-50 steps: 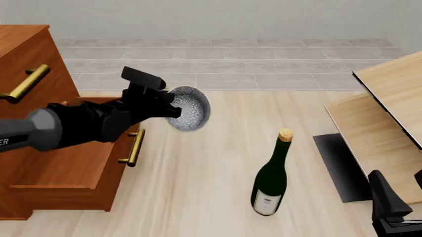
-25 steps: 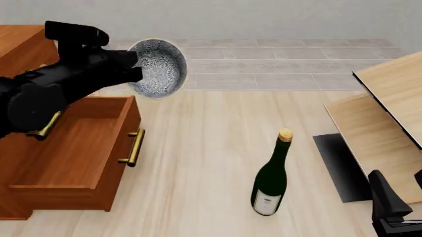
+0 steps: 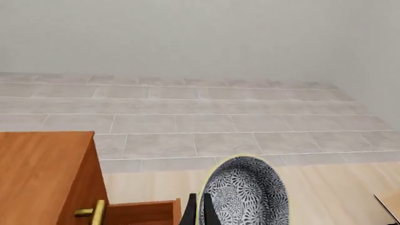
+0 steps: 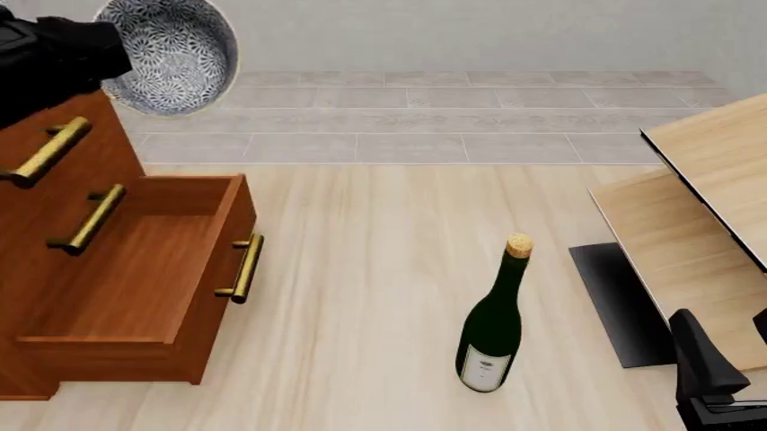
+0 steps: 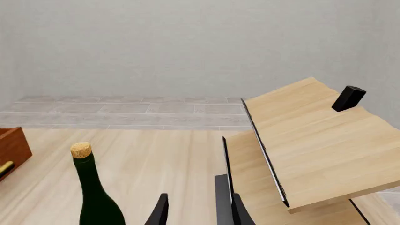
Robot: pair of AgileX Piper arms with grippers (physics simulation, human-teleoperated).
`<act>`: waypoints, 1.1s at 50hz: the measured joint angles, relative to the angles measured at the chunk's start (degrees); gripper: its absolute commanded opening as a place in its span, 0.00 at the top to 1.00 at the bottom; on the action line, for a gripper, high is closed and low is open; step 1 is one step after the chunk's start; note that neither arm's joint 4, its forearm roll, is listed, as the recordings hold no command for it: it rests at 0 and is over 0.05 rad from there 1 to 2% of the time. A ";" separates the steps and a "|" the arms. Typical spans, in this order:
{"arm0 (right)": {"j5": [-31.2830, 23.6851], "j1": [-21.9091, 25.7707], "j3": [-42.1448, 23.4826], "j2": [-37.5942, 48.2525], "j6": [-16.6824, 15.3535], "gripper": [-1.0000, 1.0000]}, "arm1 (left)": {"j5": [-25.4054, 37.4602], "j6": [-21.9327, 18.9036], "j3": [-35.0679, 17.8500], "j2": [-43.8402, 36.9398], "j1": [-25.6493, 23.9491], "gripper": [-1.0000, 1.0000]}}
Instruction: Put the bowl on top of the cabinet.
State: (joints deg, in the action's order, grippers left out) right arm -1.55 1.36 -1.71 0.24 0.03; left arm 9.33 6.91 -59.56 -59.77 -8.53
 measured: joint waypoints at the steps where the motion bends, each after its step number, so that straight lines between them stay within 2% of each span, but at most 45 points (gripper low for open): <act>1: 0.00 0.00 0.00 0.00 0.00 0.00 | 0.39 0.21 -0.27 0.47 0.61 1.00; 24: 0.00 0.00 0.00 0.00 0.00 0.00 | 15.57 5.85 -11.49 9.76 12.11 1.00; 39: 0.00 0.00 0.00 0.00 -0.01 0.00 | 24.08 12.76 -16.66 9.22 18.36 1.00; 55: 0.00 0.00 0.00 0.00 0.00 0.00 | 28.93 20.83 -21.22 6.84 24.21 1.00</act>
State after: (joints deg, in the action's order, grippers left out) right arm -1.56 1.35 -1.71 0.24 0.03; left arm 38.26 27.74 -80.78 -52.93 15.68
